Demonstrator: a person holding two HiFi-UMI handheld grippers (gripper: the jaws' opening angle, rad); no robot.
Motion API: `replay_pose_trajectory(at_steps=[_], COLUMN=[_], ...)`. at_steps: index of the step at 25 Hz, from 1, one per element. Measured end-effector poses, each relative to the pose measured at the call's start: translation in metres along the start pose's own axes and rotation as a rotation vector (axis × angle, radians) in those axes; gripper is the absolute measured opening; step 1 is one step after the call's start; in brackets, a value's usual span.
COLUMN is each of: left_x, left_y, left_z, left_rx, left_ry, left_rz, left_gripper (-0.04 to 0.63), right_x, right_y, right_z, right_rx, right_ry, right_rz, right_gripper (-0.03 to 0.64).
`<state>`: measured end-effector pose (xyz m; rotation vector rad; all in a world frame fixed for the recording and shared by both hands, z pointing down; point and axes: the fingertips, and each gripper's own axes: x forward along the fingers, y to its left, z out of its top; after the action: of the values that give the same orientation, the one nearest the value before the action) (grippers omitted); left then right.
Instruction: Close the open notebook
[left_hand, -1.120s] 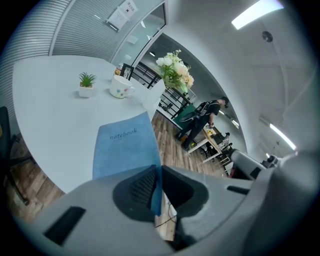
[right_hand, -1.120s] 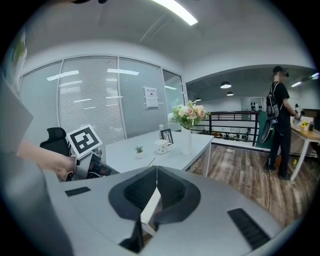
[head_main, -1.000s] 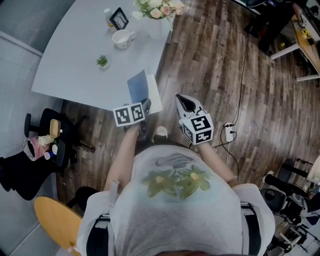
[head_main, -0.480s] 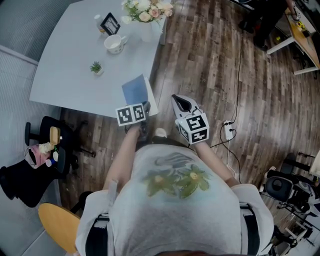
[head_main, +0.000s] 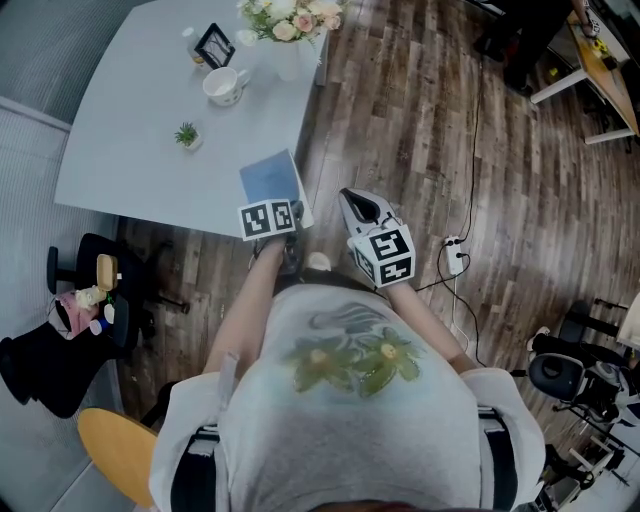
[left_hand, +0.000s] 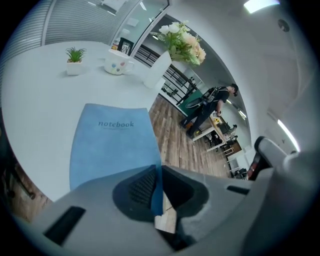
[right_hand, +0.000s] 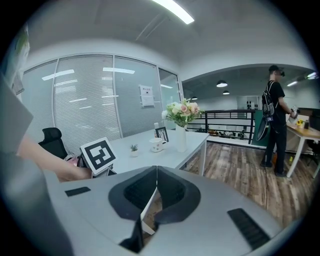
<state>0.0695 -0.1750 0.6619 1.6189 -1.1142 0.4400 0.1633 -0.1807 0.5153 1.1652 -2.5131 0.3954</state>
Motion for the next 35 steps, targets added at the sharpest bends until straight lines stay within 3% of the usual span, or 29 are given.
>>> replay_pose_trajectory(at_steps=[5, 19, 26, 35], left_x=[0.009, 0.031, 0.033, 0.014], left_y=[0.001, 0.003, -0.001, -0.011], left_z=[-0.003, -0.011, -0.015, -0.013], left_rx=[-0.014, 0.06, 0.13, 0.127], left_ry=[0.025, 0.096, 0.119, 0.12], left_rz=[0.002, 0.042, -0.019, -0.171], left_gripper=[0.035, 0.048, 0.072, 0.173], right_x=[-0.001, -0.002, -0.001, 0.002], right_y=[-0.004, -0.003, 0.003, 0.008], right_z=[-0.002, -0.006, -0.006, -0.007], right_rx=[0.0, 0.006, 0.001, 0.008], right_ry=[0.006, 0.017, 0.018, 0.029], right_rz=[-0.011, -0.031, -0.034, -0.052], right_gripper=[0.018, 0.018, 0.018, 0.018])
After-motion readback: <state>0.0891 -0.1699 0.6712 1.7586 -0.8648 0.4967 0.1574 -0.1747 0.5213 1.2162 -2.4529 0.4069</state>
